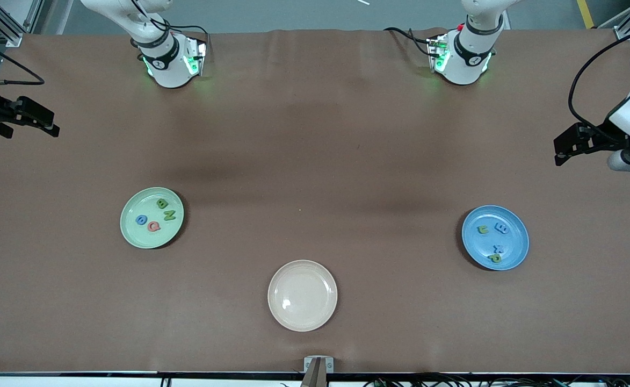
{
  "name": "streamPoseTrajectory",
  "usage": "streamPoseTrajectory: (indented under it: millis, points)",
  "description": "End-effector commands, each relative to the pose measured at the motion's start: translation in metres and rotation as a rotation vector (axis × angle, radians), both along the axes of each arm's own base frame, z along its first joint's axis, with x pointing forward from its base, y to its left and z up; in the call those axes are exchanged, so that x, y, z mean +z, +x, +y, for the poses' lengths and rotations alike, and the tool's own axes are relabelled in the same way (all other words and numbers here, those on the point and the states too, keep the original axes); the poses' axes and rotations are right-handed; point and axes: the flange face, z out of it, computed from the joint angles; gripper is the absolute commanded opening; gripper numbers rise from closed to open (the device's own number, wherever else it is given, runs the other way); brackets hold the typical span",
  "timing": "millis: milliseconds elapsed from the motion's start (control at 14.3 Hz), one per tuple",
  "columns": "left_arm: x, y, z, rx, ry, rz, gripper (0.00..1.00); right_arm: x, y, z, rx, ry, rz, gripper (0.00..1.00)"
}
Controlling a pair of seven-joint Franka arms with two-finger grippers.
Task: Sort upper and lower case letters into plates
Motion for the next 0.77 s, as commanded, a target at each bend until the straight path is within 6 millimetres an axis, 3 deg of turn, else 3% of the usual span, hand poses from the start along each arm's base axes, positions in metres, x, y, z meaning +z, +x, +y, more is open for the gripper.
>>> streamPoseTrajectory:
  millis: [0, 139, 697]
  points:
    - [0.01, -0.004, -0.003, -0.013, -0.002, 0.011, 1.0, 0.0, -0.002, 0.001, 0.008, -0.005, 0.004, 1.0]
    - [0.01, -0.006, -0.011, -0.02, 0.003, 0.017, 1.0, 0.0, -0.002, 0.0, 0.005, 0.002, 0.003, 1.0]
    - [0.01, -0.006, -0.014, -0.017, 0.01, 0.016, 1.0, 0.0, -0.002, 0.001, 0.008, 0.002, 0.003, 1.0]
